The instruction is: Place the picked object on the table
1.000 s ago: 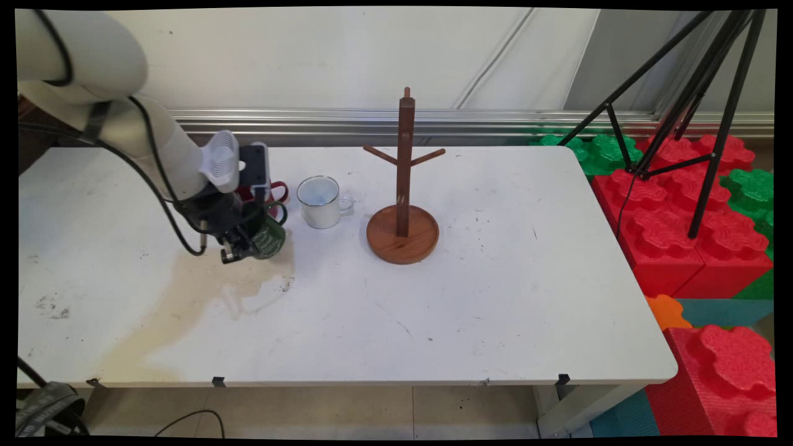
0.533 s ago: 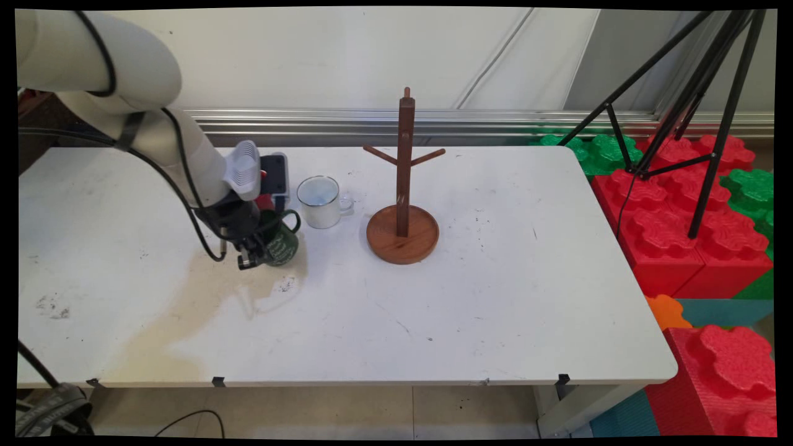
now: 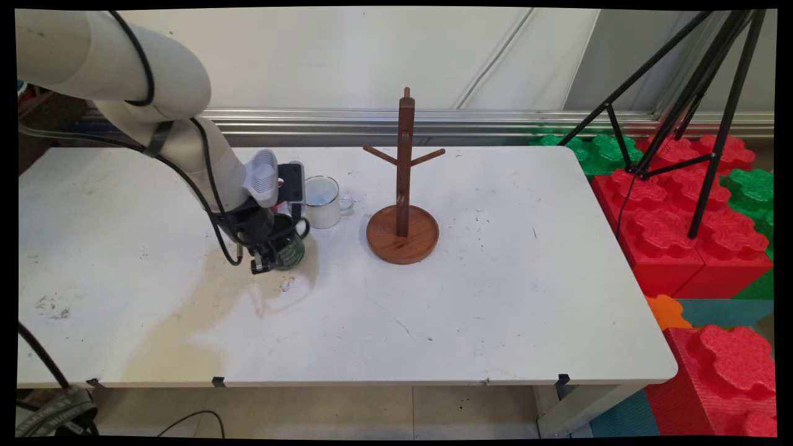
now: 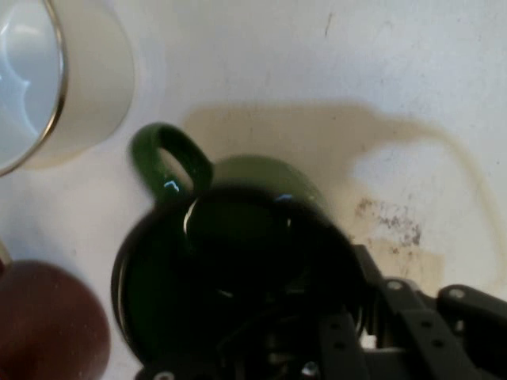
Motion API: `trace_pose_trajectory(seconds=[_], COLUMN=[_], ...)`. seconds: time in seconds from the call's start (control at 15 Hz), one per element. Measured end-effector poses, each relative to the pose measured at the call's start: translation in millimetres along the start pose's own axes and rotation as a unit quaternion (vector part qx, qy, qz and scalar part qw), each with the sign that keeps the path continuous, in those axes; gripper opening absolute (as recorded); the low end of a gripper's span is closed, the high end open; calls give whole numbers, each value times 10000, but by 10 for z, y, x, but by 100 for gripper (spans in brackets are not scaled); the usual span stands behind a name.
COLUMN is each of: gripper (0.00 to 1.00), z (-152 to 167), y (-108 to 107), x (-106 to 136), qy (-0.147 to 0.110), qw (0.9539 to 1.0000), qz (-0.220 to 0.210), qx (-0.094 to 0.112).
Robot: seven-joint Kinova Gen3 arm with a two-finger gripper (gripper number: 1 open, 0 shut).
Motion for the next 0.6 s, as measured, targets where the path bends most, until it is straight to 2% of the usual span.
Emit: trace_pose_trajectory(seconds=[0.07,0.27,0.33,0.6], gripper=[100,100,100,100], z=[20,62,63,75], y=[-1,5,73,59], x=[27,94,124,154], qy=[-8,-16,-14,-6], qw=[10000,10000,9999,9998], qz=[19,85,109,203], qx=[-3,-15,-18,8])
